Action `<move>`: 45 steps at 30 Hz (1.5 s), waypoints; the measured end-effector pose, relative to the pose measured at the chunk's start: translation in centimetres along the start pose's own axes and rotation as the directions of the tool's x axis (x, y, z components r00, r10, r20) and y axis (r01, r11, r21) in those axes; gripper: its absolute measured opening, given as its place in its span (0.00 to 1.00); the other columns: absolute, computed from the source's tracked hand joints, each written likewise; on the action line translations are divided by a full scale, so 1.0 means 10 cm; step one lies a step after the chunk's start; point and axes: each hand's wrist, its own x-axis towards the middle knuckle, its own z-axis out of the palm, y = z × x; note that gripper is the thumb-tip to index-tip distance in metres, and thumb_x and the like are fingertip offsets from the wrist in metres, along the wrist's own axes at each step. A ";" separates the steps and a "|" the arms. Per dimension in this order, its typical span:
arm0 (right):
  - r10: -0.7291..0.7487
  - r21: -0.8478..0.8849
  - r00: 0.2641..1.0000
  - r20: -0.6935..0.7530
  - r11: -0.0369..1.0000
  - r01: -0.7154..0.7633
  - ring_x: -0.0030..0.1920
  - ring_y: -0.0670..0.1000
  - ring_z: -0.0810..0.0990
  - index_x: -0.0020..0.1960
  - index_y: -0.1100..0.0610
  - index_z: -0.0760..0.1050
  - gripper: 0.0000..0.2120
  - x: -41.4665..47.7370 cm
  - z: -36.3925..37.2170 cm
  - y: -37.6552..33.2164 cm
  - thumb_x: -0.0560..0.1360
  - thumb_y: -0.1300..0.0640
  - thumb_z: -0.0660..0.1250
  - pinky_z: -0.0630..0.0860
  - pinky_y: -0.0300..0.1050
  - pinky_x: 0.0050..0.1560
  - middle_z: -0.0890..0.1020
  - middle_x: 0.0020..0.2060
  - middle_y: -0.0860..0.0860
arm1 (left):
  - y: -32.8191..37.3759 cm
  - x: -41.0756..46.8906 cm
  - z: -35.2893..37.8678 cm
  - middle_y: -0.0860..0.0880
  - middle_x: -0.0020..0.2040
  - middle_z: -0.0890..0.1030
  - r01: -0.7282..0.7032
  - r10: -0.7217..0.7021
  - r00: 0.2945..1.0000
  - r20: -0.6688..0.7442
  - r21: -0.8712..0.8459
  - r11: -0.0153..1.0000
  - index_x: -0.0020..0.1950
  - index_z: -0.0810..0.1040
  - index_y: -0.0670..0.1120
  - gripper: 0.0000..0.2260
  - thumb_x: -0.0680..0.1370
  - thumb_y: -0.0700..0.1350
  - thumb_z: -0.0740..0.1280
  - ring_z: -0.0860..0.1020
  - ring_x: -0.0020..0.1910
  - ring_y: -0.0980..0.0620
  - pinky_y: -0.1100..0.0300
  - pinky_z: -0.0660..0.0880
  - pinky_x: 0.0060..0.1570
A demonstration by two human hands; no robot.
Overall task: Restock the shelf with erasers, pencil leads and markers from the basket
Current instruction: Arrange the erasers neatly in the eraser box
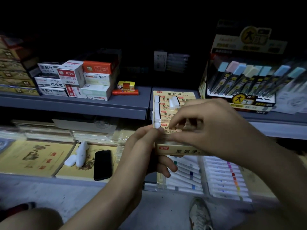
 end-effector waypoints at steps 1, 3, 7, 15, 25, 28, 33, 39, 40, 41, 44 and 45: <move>0.041 0.030 0.998 -0.046 0.999 -0.040 0.45 0.41 0.79 0.50 0.45 0.85 0.10 0.02 -0.02 0.02 0.73 0.41 0.72 0.76 0.39 0.45 0.81 0.42 0.39 | 0.00 0.00 0.00 0.36 0.38 0.84 -0.001 0.001 1.000 0.003 -0.001 1.000 0.61 0.77 0.40 0.12 0.83 0.46 0.63 0.78 0.27 0.41 0.57 0.75 0.26; 0.092 -0.011 0.985 -0.149 0.995 -0.095 0.55 0.40 0.77 0.61 0.45 0.82 0.14 0.06 -0.04 0.11 0.77 0.44 0.69 0.72 0.39 0.55 0.80 0.53 0.38 | -0.01 0.01 0.01 0.36 0.39 0.84 -0.002 0.002 1.000 0.006 0.000 1.000 0.61 0.78 0.41 0.12 0.83 0.46 0.63 0.78 0.27 0.41 0.57 0.76 0.26; 0.188 -0.066 0.977 -0.099 0.979 -0.195 0.66 0.42 0.69 0.74 0.46 0.73 0.21 0.12 0.02 0.26 0.81 0.52 0.66 0.65 0.39 0.64 0.76 0.64 0.40 | -0.01 0.02 0.02 0.35 0.40 0.85 0.004 -0.004 1.000 0.009 -0.002 1.000 0.61 0.78 0.41 0.12 0.83 0.46 0.62 0.78 0.26 0.42 0.57 0.76 0.27; 0.210 -0.031 0.966 -0.148 0.976 -0.217 0.56 0.40 0.67 0.65 0.42 0.76 0.19 0.13 -0.01 0.29 0.76 0.49 0.73 0.66 0.36 0.50 0.73 0.48 0.36 | -0.01 0.00 0.01 0.35 0.39 0.84 0.009 -0.009 1.000 0.014 -0.009 1.000 0.62 0.77 0.40 0.13 0.82 0.46 0.63 0.77 0.26 0.42 0.57 0.75 0.26; 0.067 0.170 0.997 -0.024 0.983 -0.062 0.47 0.43 0.81 0.47 0.44 0.83 0.14 -0.05 -0.14 -0.04 0.64 0.48 0.81 0.76 0.39 0.47 0.83 0.43 0.40 | 0.05 -0.04 0.00 0.35 0.37 0.83 0.050 -0.049 0.997 0.056 -0.019 0.999 0.63 0.80 0.43 0.23 0.84 0.59 0.56 0.77 0.26 0.43 0.57 0.76 0.27; 0.043 0.071 0.999 -0.033 0.997 -0.040 0.46 0.42 0.79 0.46 0.45 0.82 0.13 -0.04 -0.03 -0.02 0.65 0.48 0.82 0.74 0.38 0.44 0.81 0.42 0.39 | 0.04 -0.04 0.01 0.35 0.39 0.84 0.040 -0.039 0.997 0.069 -0.017 0.999 0.60 0.82 0.44 0.25 0.84 0.60 0.54 0.78 0.27 0.43 0.57 0.75 0.27; 0.017 -0.002 0.997 -0.081 1.000 -0.017 0.46 0.42 0.77 0.46 0.47 0.84 0.11 0.01 0.09 -0.01 0.66 0.48 0.81 0.75 0.43 0.47 0.79 0.42 0.40 | 0.04 -0.05 0.02 0.37 0.34 0.82 0.039 -0.039 0.998 0.046 0.006 0.999 0.63 0.78 0.39 0.24 0.83 0.58 0.58 0.77 0.26 0.43 0.57 0.76 0.27; 0.072 0.114 0.993 -0.092 0.992 -0.062 0.44 0.41 0.79 0.45 0.45 0.85 0.08 0.03 0.02 -0.03 0.72 0.43 0.73 0.72 0.33 0.42 0.81 0.40 0.40 | 0.00 -0.02 0.02 0.38 0.34 0.81 0.002 -0.002 1.000 -0.022 -0.002 1.000 0.61 0.75 0.38 0.15 0.82 0.49 0.65 0.77 0.26 0.41 0.57 0.74 0.25; 0.107 0.129 0.984 -0.142 0.988 -0.088 0.43 0.40 0.78 0.46 0.46 0.85 0.06 0.03 -0.01 0.01 0.74 0.45 0.71 0.71 0.31 0.41 0.80 0.40 0.40 | -0.01 -0.02 0.02 0.38 0.35 0.82 -0.003 0.003 1.000 -0.018 0.001 1.000 0.61 0.76 0.38 0.14 0.82 0.48 0.64 0.77 0.27 0.41 0.57 0.74 0.25; 0.135 0.114 0.971 -0.198 0.987 -0.114 0.43 0.39 0.77 0.49 0.46 0.85 0.06 0.04 -0.02 0.06 0.77 0.47 0.71 0.69 0.29 0.40 0.79 0.40 0.39 | -0.01 -0.02 0.02 0.37 0.37 0.83 -0.006 0.006 1.000 -0.009 0.006 1.000 0.61 0.77 0.39 0.14 0.83 0.48 0.64 0.78 0.27 0.41 0.57 0.74 0.25; 0.193 0.032 0.953 -0.234 0.981 -0.191 0.45 0.39 0.72 0.60 0.45 0.82 0.10 0.09 -0.03 0.22 0.80 0.50 0.69 0.67 0.31 0.46 0.75 0.43 0.32 | -0.01 -0.02 0.02 0.37 0.38 0.84 -0.013 0.013 1.000 -0.003 0.015 1.000 0.61 0.78 0.40 0.13 0.83 0.48 0.63 0.78 0.27 0.41 0.57 0.75 0.26; 0.210 0.029 0.956 -0.203 0.978 -0.209 0.47 0.39 0.70 0.63 0.44 0.80 0.12 0.11 -0.02 0.26 0.80 0.50 0.69 0.68 0.35 0.49 0.72 0.44 0.30 | -0.01 -0.02 0.02 0.37 0.38 0.84 -0.015 0.015 1.000 -0.008 0.016 1.000 0.61 0.78 0.39 0.13 0.83 0.47 0.63 0.78 0.27 0.41 0.57 0.75 0.26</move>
